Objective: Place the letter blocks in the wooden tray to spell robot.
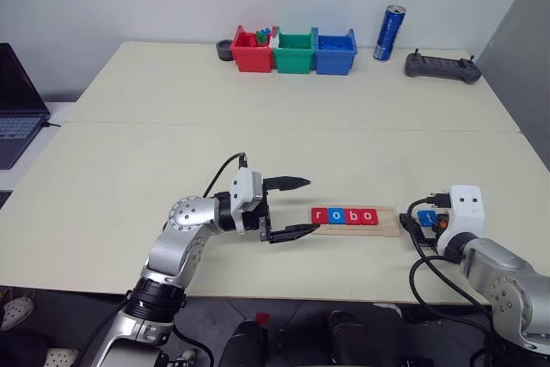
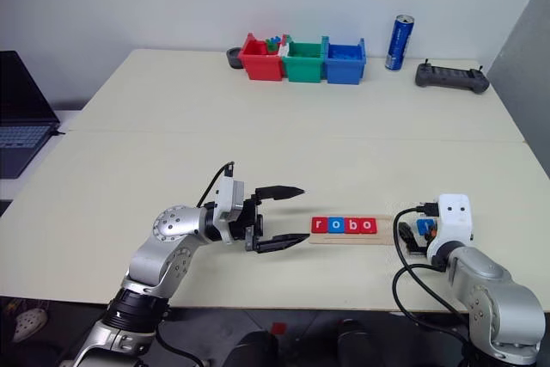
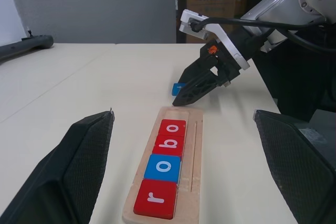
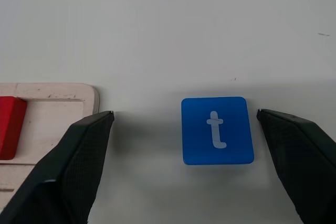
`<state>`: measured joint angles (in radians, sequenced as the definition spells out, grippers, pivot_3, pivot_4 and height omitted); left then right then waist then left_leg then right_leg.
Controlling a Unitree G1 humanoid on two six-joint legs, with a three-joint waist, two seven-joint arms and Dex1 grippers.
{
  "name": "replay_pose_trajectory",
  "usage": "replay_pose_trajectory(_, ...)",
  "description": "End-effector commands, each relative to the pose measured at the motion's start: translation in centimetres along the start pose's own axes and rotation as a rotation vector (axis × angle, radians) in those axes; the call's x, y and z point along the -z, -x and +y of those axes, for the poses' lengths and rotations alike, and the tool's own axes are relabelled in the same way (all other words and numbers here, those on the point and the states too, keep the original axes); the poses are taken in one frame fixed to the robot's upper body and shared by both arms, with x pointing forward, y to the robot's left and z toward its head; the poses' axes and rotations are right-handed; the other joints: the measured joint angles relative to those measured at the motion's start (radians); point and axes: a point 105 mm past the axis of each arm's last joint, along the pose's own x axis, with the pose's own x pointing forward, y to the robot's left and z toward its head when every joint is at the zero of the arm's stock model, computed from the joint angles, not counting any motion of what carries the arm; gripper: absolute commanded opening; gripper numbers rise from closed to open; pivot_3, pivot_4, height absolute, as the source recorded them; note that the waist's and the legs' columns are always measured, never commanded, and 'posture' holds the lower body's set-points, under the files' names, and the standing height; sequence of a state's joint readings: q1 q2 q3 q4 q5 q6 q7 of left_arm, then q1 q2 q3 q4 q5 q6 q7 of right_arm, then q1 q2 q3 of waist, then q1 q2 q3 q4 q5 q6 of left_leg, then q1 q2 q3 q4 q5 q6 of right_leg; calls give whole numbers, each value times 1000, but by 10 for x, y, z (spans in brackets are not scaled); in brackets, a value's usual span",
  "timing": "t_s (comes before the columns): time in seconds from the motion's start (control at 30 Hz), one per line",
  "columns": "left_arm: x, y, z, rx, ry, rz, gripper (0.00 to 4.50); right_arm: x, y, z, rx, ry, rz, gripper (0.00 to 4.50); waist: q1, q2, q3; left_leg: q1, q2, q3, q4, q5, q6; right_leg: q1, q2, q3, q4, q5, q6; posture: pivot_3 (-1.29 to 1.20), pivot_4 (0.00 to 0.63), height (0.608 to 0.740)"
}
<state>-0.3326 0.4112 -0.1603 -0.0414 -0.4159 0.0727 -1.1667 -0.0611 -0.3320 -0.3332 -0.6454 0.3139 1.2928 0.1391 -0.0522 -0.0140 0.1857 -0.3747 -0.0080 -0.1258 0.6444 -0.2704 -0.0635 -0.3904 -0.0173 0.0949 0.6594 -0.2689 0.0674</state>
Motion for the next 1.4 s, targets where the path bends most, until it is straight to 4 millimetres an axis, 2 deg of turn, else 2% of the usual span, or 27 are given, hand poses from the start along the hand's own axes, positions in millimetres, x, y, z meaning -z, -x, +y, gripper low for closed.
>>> replay_pose_trajectory(0.03, -7, -1, 2, 1, -39, -22, 4500, -32, 6, -6, 11, 86, -114, 4472, 0, 0, 0, 0, 0, 0, 0, 0, 0, 0, 0, 0, 0, 0, 0, 0, 150, 740)
replay_pose_trajectory(0.2, -7, -2, -1, 35, -30, -25, 4500, -72, 5, -11, -73, 258, -204, 4472, -2, 0, 0, 0, 0, 1, 0, 0, 0, 0, 0, 0, 0, 0, 1, 0, 150, 740)
replay_pose_trajectory(0.3, -7, -2, -3, 57, -25, -26, 4500, -83, 1, -9, -178, 342, -212, 4472, -2, 0, 0, 0, 0, 1, 0, 0, 0, 0, 0, 0, -1, 0, 0, 0, 150, 740)
replay_pose_trajectory(0.4, -7, -2, -3, 65, -26, -28, 4500, -87, -1, -1, -362, 486, -224, 4472, -2, -1, 1, -1, 0, 1, 0, 0, 0, 0, 0, 0, -2, 0, 0, 0, 150, 740)
replay_pose_trajectory(0.47, -7, -3, -4, 71, -24, -30, 4500, -81, 1, 2, -505, 575, -218, 4472, -2, -1, 1, -1, 0, 1, 0, 0, 0, 0, 0, 0, -2, 0, 0, 0, 150, 740)
replay_pose_trajectory(0.53, -7, -3, -5, 77, -25, -30, 4500, -71, 2, -5, -607, 726, -204, 4472, -2, -1, 1, -1, 0, 1, 0, 0, 0, 0, 0, 0, -2, 0, 0, 0, 150, 740)
replay_pose_trajectory(0.73, -6, -1, -7, 81, -27, -25, 4500, -45, -1, -43, -773, 1034, -66, 4472, -3, -2, 1, 0, 0, 2, 0, 0, 0, 0, -1, 0, -3, 1, -2, 0, 150, 740)
replay_pose_trajectory(0.83, -5, -1, -7, 79, -25, -25, 4500, -40, -2, -55, -828, 1076, -7, 4472, -8, -2, 1, 0, 0, 2, 0, 0, 0, 1, -1, 1, -2, 2, -2, 0, 150, 740)
replay_pose_trajectory(0.97, -6, -3, -8, 78, -24, -31, 4500, -36, -7, -58, -875, 1110, 28, 4472, -9, -1, 1, 2, 0, 3, 0, 0, 0, 1, -1, 1, -1, 2, -2, 0, 150, 740)
replay_pose_trajectory(1.23, -6, -3, -9, 78, -22, -29, 4500, -37, -19, -53, -917, 1136, 24, 4472, -4, -1, 1, 2, 0, 2, 0, 0, 0, 1, -1, 1, -1, 2, -2, 0, 150, 740)
replay_pose_trajectory(1.4, -7, -2, -8, 73, -22, -25, 4500, -27, -21, -50, -950, 1129, 36, 4472, -4, -1, 1, 2, 0, 2, 0, 0, 0, 1, -2, 1, -1, 2, -2, 0, 150, 740)
